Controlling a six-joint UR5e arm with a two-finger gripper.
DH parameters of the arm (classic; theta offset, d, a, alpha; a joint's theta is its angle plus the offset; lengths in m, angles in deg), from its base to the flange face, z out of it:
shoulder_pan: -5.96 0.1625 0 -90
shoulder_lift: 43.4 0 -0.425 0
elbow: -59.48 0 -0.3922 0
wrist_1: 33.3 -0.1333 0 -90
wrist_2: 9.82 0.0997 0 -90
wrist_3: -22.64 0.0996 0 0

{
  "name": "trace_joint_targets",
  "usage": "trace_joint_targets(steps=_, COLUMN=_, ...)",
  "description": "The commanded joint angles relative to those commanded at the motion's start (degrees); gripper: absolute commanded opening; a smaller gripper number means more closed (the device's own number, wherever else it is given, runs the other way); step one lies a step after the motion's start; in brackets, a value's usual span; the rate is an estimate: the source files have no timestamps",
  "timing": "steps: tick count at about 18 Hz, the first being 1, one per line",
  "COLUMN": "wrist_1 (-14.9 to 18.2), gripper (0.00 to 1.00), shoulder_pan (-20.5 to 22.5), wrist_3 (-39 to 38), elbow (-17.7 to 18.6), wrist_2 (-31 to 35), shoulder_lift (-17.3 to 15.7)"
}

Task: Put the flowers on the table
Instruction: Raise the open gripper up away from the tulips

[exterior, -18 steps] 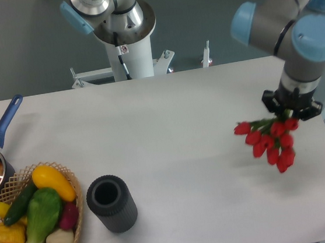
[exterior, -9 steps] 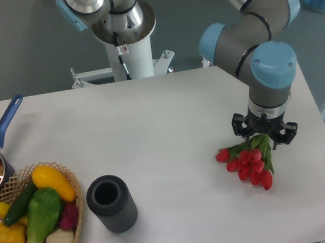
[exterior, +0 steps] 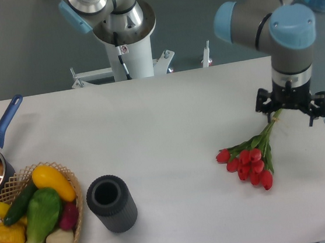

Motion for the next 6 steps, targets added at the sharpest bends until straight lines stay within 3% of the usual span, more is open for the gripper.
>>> trace_joint_targets(steps=6, wrist_1=-0.18, gripper=1.00, shoulder_pan=0.62, wrist_3=2.04, elbow=0.00, wrist_2=-1.67, shoulder_lift=1.06)
